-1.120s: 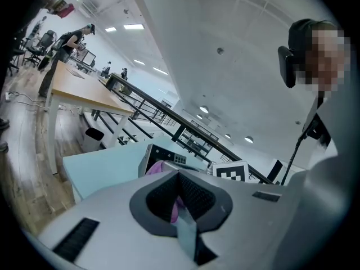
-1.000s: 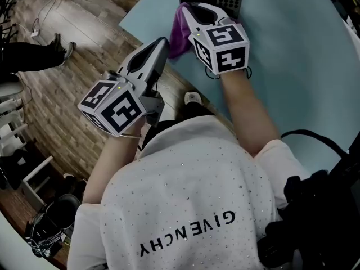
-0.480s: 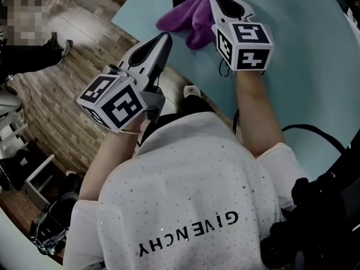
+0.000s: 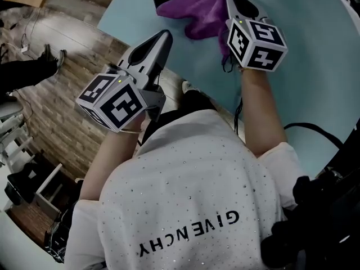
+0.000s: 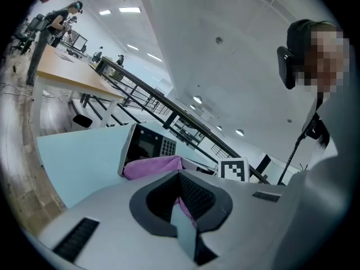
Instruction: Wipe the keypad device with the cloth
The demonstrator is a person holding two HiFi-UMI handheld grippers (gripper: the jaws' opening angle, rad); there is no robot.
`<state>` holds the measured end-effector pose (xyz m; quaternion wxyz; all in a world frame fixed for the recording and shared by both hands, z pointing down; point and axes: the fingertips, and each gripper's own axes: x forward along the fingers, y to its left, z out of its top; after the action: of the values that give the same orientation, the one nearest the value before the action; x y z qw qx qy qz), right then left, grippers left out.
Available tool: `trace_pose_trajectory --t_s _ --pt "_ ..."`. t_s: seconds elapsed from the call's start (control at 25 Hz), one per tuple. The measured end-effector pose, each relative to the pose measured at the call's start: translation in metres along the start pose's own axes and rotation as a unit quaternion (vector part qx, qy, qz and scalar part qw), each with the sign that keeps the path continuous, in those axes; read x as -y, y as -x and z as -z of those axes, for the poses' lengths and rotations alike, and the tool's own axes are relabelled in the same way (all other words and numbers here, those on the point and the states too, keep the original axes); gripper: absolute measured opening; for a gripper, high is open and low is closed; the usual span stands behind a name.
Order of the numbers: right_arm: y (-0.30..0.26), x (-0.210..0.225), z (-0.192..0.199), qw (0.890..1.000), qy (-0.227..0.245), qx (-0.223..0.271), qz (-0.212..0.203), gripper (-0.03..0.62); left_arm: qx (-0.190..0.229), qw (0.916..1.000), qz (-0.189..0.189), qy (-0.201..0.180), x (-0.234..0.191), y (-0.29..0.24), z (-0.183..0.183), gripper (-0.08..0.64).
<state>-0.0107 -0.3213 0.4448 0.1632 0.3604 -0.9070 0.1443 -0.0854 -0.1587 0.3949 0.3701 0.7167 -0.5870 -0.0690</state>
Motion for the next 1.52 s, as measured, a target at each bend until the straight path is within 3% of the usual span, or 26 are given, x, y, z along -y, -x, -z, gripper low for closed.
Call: trace_pose_trajectory --t_s 0.16,0.4,0.52,0.64,0.84,1.08,1.4,1.52 --pt "0.001 -0.051 -0.019 0.994 0.011 0.069 -0.081 0.044 0.007 0.9999 -0.008 -0.006 -0.004 0.001 0.003 0.002" --pt "-0.007 -0.134 0.013 0.981 0.083 0.009 -0.173 0.044 0.032 0.9988 -0.035 -0.013 -0.008 0.021 0.003 0.002" --pt "-0.009 -0.154 0.024 0.972 0.135 -0.012 -0.191 0.044 0.055 0.9968 -0.057 -0.008 -0.015 0.038 -0.006 0.002" --pt "-0.019 -0.156 0.028 0.971 0.157 -0.03 -0.179 0.044 0.077 0.9942 -0.075 -0.003 -0.026 0.054 -0.018 0.002" --pt "-0.03 -0.127 0.021 0.979 0.15 -0.039 -0.129 0.044 0.075 0.9938 -0.082 0.0 -0.031 0.057 -0.018 0.002" --pt "-0.021 -0.069 0.018 0.992 0.108 -0.037 -0.059 0.044 0.064 0.9962 -0.058 0.002 -0.027 0.045 -0.015 0.002" --pt "-0.005 -0.002 0.034 0.997 0.062 -0.047 0.007 0.046 0.044 0.9987 -0.025 -0.009 -0.009 0.016 -0.007 0.002" --pt "-0.004 0.007 0.037 0.996 0.077 -0.049 0.017 0.046 0.042 0.9989 -0.02 -0.013 -0.006 0.006 -0.005 0.002"
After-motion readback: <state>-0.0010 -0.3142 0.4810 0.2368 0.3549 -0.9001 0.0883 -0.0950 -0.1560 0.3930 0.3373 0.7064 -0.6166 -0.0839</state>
